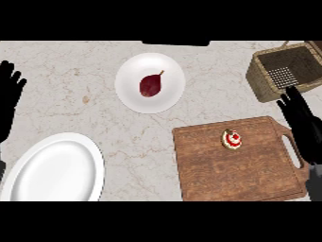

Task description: Pick the cupcake from the cutting board and place it in the basket

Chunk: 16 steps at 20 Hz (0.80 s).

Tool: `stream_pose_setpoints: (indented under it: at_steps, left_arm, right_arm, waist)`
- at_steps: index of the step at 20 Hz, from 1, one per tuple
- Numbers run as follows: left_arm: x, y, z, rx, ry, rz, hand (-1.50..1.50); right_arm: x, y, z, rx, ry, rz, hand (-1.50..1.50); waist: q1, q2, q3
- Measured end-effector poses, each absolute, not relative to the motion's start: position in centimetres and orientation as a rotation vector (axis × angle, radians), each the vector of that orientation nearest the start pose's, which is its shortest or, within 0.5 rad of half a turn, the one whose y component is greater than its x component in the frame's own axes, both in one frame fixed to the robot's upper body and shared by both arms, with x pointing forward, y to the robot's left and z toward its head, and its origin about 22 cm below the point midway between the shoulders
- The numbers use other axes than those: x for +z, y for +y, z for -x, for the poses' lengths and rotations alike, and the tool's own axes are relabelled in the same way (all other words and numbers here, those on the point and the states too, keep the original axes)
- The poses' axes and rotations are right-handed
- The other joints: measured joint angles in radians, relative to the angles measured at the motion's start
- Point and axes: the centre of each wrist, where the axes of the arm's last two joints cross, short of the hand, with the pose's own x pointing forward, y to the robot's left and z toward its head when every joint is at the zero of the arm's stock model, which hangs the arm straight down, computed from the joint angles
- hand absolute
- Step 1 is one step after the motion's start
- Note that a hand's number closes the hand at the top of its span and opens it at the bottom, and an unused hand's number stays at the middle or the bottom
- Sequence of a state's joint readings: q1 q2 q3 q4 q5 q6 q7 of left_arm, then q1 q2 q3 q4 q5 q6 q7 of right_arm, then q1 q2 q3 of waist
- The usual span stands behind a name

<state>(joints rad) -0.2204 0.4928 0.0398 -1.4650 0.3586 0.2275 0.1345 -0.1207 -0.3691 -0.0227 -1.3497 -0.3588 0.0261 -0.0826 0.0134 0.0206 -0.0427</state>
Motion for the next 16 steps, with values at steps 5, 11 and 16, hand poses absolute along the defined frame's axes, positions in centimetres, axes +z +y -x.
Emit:
stream_pose_setpoints:
  at_steps: [5,11,16]
  left_arm:
    - [6.5,33.8,-28.9,0.056,-1.509,-0.263,0.00]
    - [5.2,32.0,-29.1,-0.050,-1.427,-0.207,0.00]
    - [4.7,31.0,-29.3,-0.078,-1.395,-0.189,0.00]
  right_arm:
    - [5.7,-34.1,-29.1,-0.052,-1.788,0.046,1.50]
    - [10.1,-30.9,-30.9,0.424,-2.007,0.211,-1.50]
    - [8.9,-21.4,-31.1,0.479,-2.084,0.347,-1.50]
  waist:
    - [-0.014,-0.014,0.031]
    - [0.003,-0.014,0.037]
    - [0.005,-0.019,0.039]
